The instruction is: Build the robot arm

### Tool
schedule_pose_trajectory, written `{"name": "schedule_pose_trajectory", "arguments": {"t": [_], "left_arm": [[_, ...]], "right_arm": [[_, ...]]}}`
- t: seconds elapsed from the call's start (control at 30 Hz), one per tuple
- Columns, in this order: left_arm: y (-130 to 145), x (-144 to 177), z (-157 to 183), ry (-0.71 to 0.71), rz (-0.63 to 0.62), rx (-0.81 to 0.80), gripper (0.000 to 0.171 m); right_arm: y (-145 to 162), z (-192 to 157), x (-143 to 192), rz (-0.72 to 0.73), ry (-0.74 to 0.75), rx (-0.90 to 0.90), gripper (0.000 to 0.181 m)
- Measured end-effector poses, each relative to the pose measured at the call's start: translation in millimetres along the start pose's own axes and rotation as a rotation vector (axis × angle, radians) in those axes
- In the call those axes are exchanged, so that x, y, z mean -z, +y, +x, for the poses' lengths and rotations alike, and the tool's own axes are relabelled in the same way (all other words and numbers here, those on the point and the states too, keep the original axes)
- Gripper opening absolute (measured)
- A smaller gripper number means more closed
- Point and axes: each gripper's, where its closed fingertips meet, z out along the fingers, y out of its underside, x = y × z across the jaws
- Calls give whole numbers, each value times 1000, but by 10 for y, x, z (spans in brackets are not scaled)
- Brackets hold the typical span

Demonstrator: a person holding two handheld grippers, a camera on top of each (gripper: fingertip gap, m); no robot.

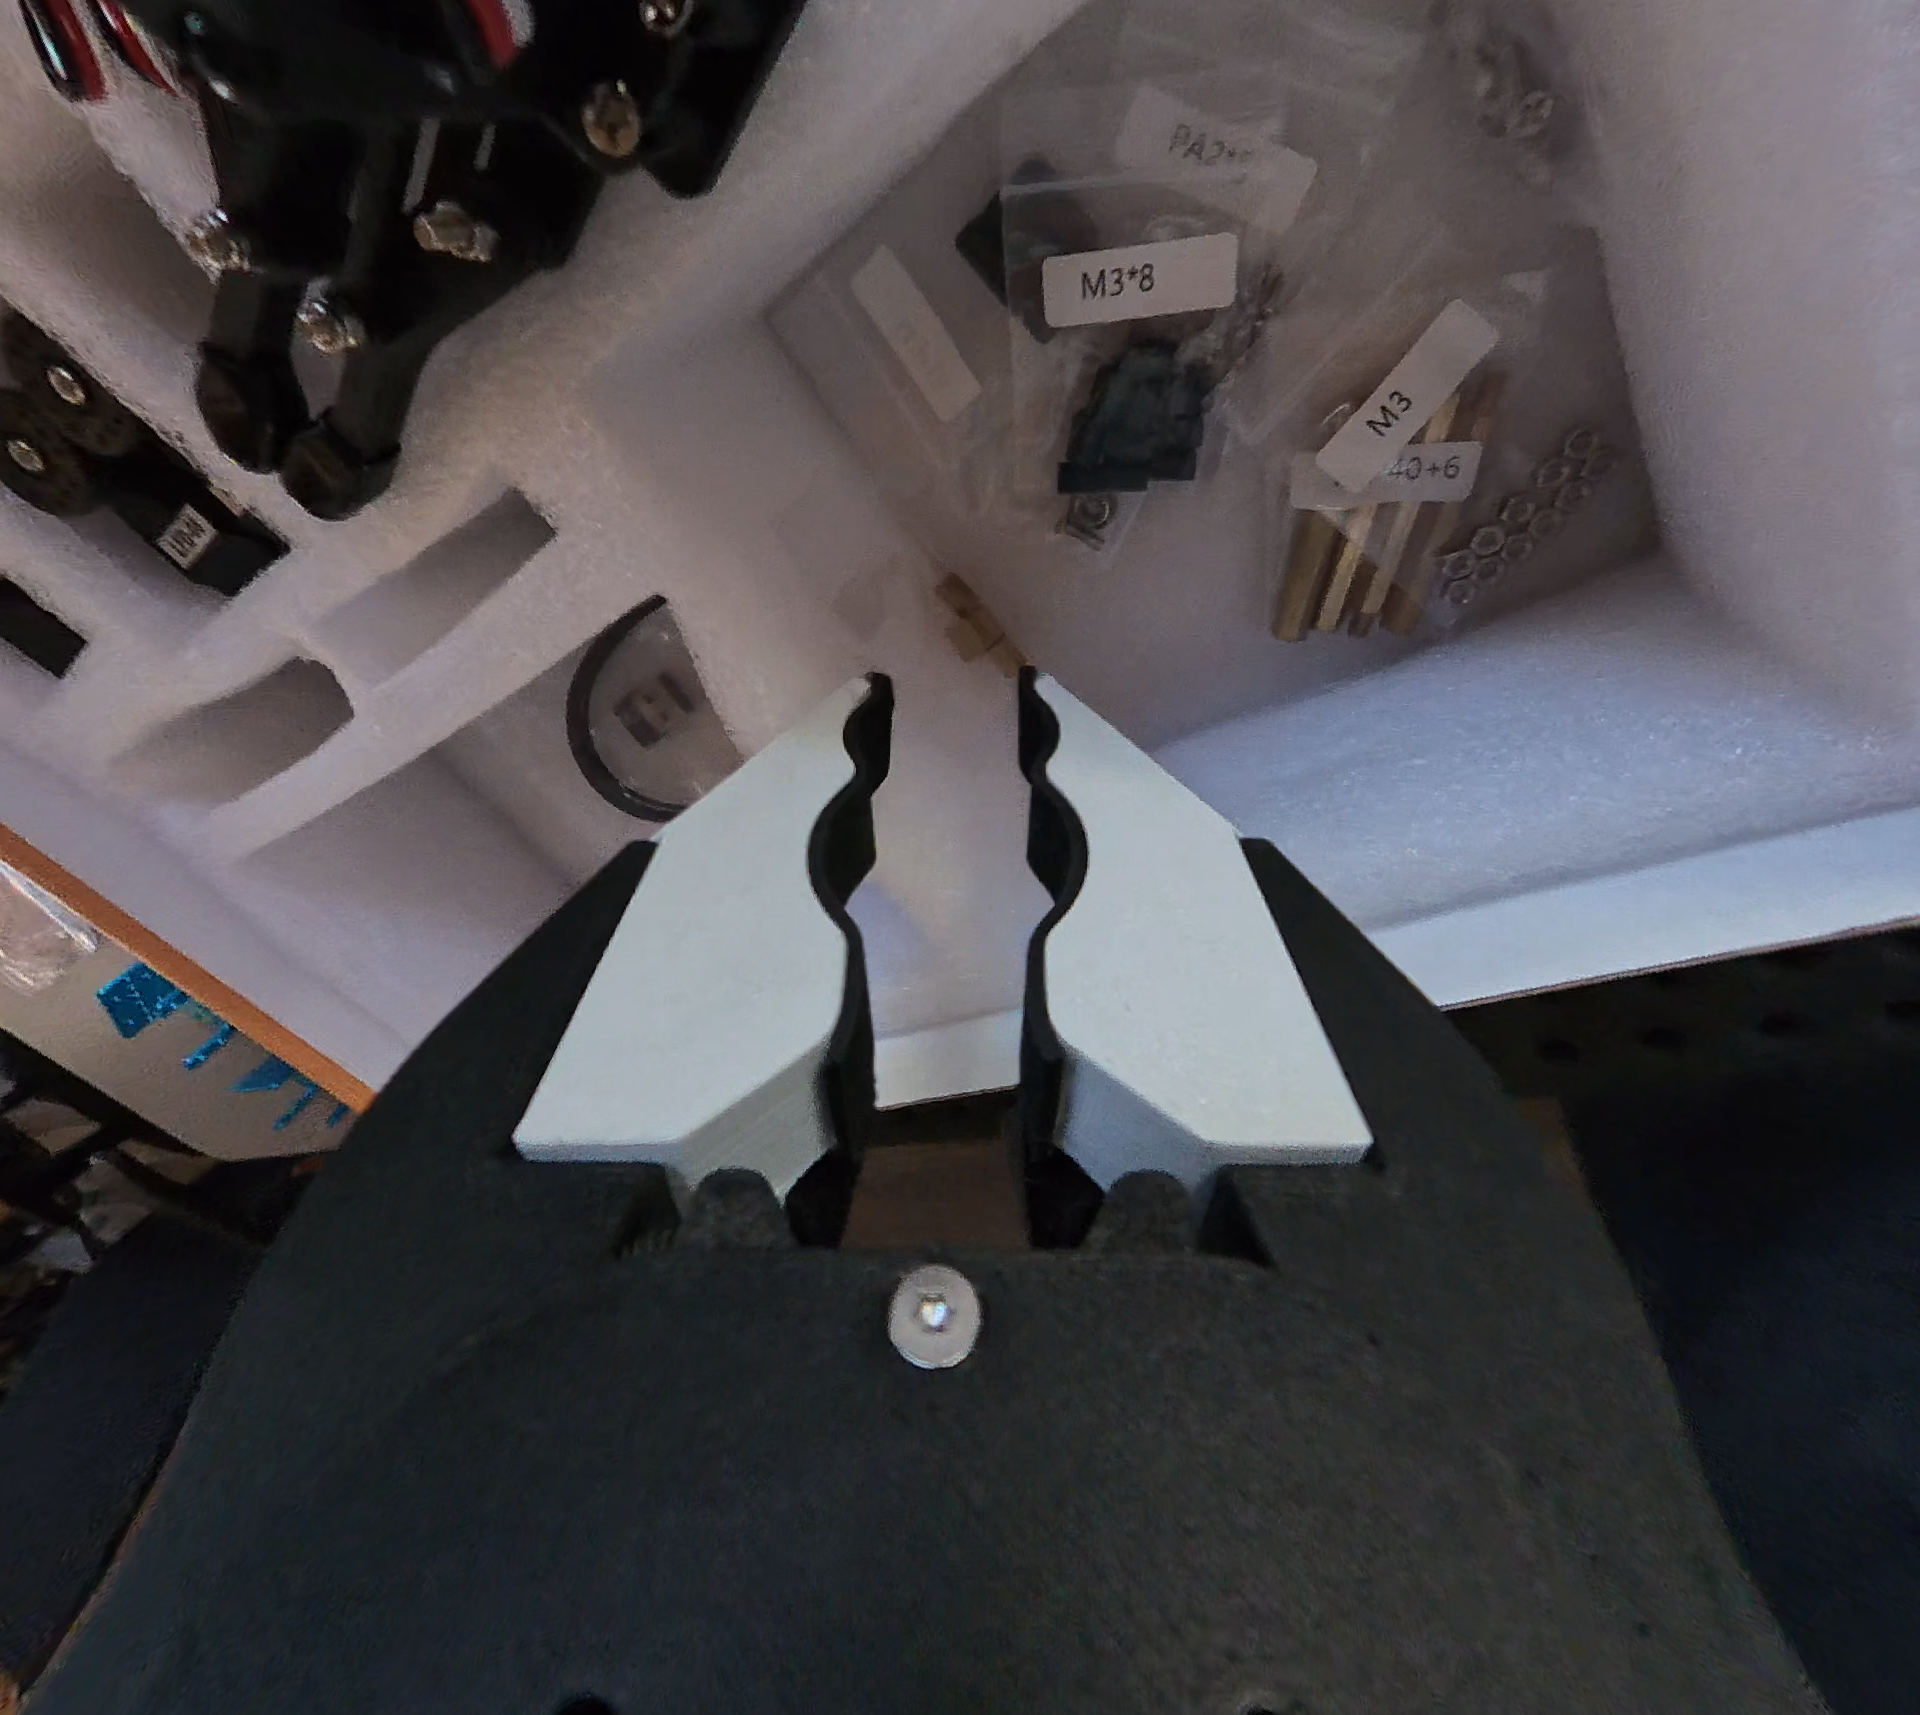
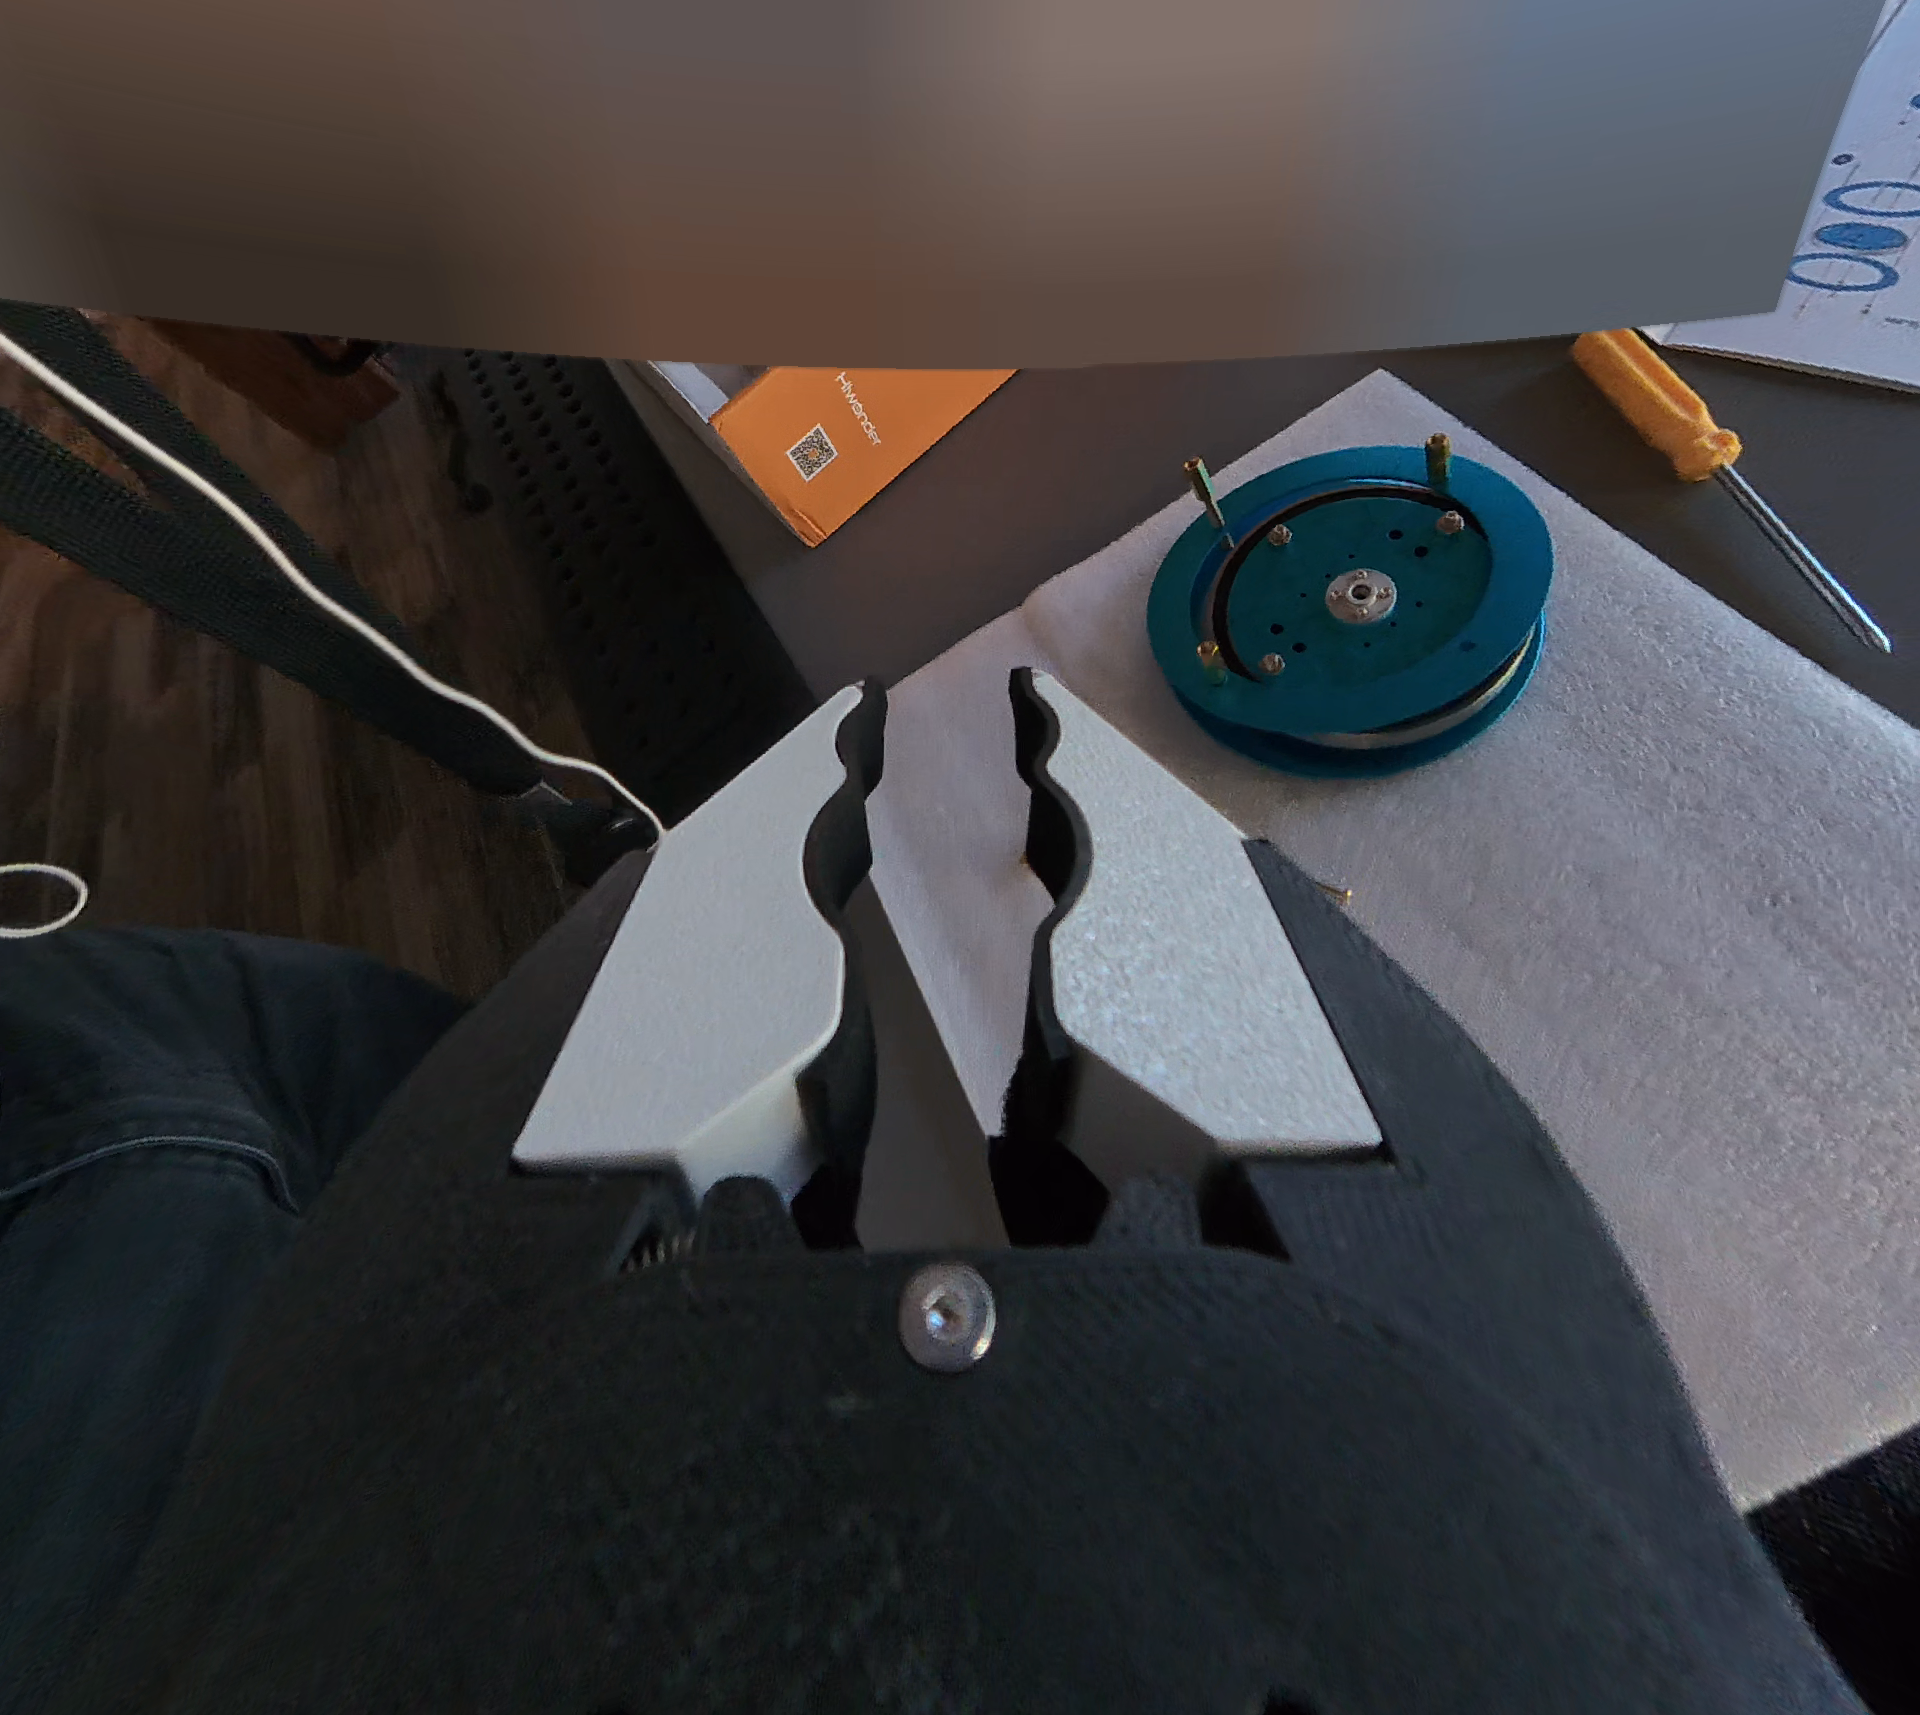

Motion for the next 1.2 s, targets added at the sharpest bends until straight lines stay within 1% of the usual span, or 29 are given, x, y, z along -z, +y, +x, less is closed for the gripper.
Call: {"name": "schedule_pose_trajectory", "arguments": {"t": [0.07, 0.17, 0.27, 0.4, 0.5, 0.53, 0.6, 0.63, 0.67, 0.73, 0.77, 0.83, 0.9, 1.0, 1.1, 1.13, 1.2], "left_arm": [[-4, 9, 16, -17, -13, 15, 25], [9, -21, 9, -102, -45, 2, 26], [0, -56, -6, -128, -55, 40, 22], [-32, -131, 67, -6, -43, 153, 17], [-148, -62, 133, 53, 63, 154, 15], [-153, -24, 154, 67, 81, 156, 16], [-47, 51, 47, -13, 40, 127, 21], [-20, 85, -2, -53, 30, 101, 18], [-29, 102, -21, -74, 37, 83, 18], [-57, 62, -69, -113, 33, 45, 18], [-41, 17, -86, -125, 3, 30, 19], [-37, -43, -56, -104, -46, 48, 24], [-59, -78, 3, -56, -56, 87, 30], [-90, -161, 97, 60, -29, 161, 29], [-235, 1, 100, 143, 109, 207, 25], [-253, 83, 73, 135, 142, 199, 22], [-243, 203, -10, 75, 177, 160, 23]], "right_arm": [[17, -24, 42, 6, -9, -8, 24], [27, -57, 117, 16, -18, -17, 24], [70, -53, 184, 4, -20, -18, 24], [69, -25, 252, 17, -25, -39, 24], [92, -6, 272, 17, -23, -51, 24], [104, -6, 270, 14, -25, -56, 24], [125, -14, 249, 3, -32, -59, 24], [132, -14, 231, -3, -34, -56, 24], [135, -17, 207, -8, -38, -54, 24], [119, -34, 150, -8, -51, -54, 24], [105, -44, 122, -8, -55, -53, 25], [64, -71, 80, -12, -63, -50, 25], [4, -109, 59, -15, -68, -42, 25], [-52, -140, 48, -25, -66, -31, 25], [-55, -135, 41, -28, -62, -34, 25], [-40, -122, 33, -30, -59, -38, 25], [-4, -96, 3, -33, -59, -53, 25]]}}
